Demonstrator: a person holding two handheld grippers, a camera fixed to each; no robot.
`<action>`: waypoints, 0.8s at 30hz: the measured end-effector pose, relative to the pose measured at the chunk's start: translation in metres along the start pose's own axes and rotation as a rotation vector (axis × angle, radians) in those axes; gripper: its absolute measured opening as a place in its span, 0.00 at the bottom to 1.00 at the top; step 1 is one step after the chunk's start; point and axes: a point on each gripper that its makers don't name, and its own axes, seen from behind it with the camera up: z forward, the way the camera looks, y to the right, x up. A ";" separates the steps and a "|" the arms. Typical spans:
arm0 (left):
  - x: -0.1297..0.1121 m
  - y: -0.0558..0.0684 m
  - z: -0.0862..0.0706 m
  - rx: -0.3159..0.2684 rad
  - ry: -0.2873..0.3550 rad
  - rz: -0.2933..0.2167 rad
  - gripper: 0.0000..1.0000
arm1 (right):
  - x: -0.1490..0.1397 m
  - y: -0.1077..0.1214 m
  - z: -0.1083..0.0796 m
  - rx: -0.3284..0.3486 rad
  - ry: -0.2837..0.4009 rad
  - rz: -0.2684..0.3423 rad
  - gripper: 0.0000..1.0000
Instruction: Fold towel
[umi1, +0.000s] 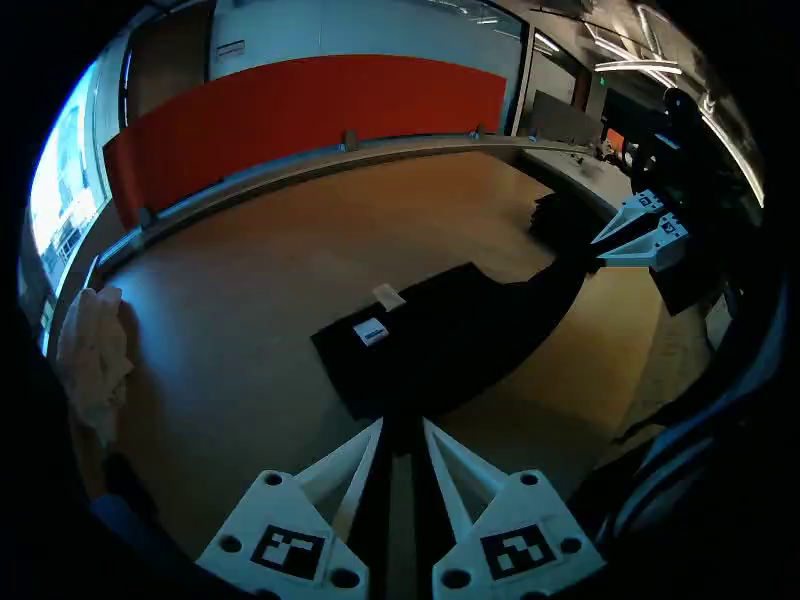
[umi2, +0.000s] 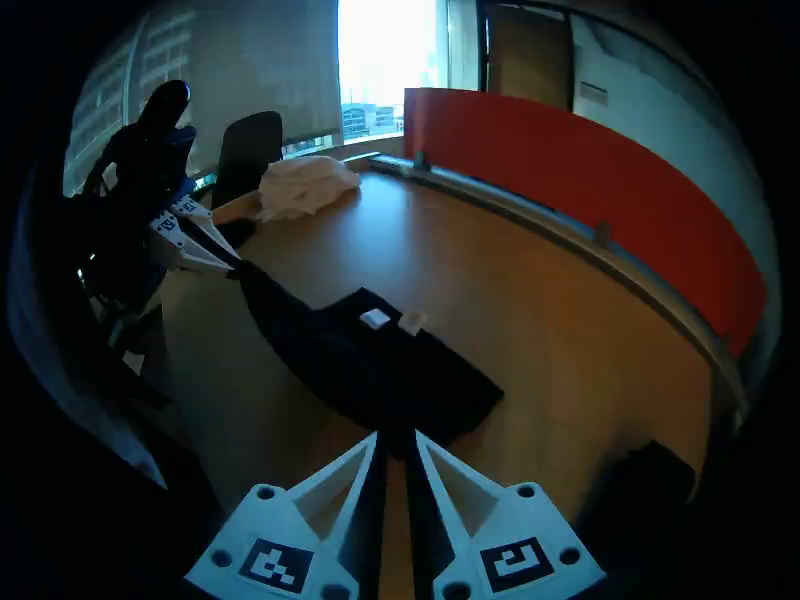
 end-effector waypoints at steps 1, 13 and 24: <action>0.000 0.000 0.001 0.000 0.000 -0.001 0.12 | 0.000 0.000 0.001 0.000 -0.002 -0.001 0.11; 0.007 -0.005 0.026 -0.026 0.001 -0.042 0.12 | -0.010 0.016 0.022 -0.016 -0.040 0.013 0.11; 0.005 -0.026 0.064 -0.010 -0.030 -0.052 0.12 | -0.019 0.040 0.055 -0.035 -0.075 0.087 0.11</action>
